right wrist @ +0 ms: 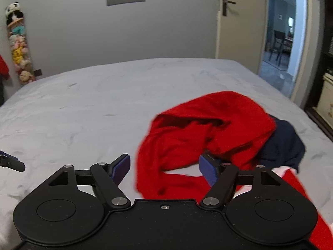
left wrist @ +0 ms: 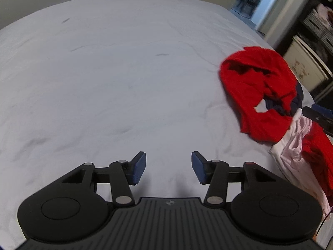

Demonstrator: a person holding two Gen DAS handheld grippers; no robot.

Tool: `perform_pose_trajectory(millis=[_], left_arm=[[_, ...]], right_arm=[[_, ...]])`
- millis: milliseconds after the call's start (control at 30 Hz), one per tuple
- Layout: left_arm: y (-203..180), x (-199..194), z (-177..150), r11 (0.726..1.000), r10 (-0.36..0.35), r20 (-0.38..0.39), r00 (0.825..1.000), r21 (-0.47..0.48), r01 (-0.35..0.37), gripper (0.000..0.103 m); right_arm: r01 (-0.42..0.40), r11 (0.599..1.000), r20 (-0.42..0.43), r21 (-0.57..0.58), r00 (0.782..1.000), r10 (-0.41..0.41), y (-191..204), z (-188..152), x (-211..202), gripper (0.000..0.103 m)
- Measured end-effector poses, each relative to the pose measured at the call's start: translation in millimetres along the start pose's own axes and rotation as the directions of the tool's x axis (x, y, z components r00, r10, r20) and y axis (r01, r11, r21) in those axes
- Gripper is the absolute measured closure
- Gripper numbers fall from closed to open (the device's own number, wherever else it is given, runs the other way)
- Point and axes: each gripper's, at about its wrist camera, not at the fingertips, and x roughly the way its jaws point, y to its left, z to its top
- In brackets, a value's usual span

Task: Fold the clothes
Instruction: 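Reach both tools to the red sweater and close on its edge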

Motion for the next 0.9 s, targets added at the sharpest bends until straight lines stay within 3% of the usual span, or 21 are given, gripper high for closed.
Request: perform_pose_trajectory(millis=[200, 333, 433, 667, 767, 900], left_arm=[[-33.3, 29.5, 24.7, 0.998, -0.055, -0.001, 0.998, 0.028, 0.055, 0.058], [-55.2, 59.9, 41.5, 0.990, -0.142, -0.029, 0.990, -0.003, 0.142, 0.058], [-70.2, 78.0, 51.8, 0.981, -0.193, -0.045, 0.980, -0.026, 0.192, 0.058], [-93.9, 114.0, 76.1, 0.971, -0.233, -0.107, 0.966, -0.082, 0.225, 0.058], [-99.1, 131.0, 84.7, 0.968, -0.241, -0.140, 0.960, -0.110, 0.227, 0.058], [-106.2, 148.8, 89.0, 0.964, -0.250, -0.169, 0.953, -0.132, 0.229, 0.058]], right_arm=[[0.027, 0.999, -0.048, -0.029, 0.998, -0.028, -30.4, 2.5, 19.6, 0.059], [0.042, 0.999, -0.069, -0.035, 0.997, -0.045, -47.3, 4.9, 35.7, 0.060], [0.047, 0.998, -0.091, -0.030, 0.995, -0.050, -55.9, 7.9, 44.9, 0.067], [0.024, 0.999, -0.132, -0.031, 0.991, -0.028, -75.8, 16.3, 65.2, 0.067], [0.025, 0.999, -0.157, -0.031, 0.987, -0.029, -84.3, 20.0, 76.1, 0.057], [0.033, 0.999, -0.187, 0.005, 0.982, -0.032, -96.3, 21.7, 90.7, 0.057]])
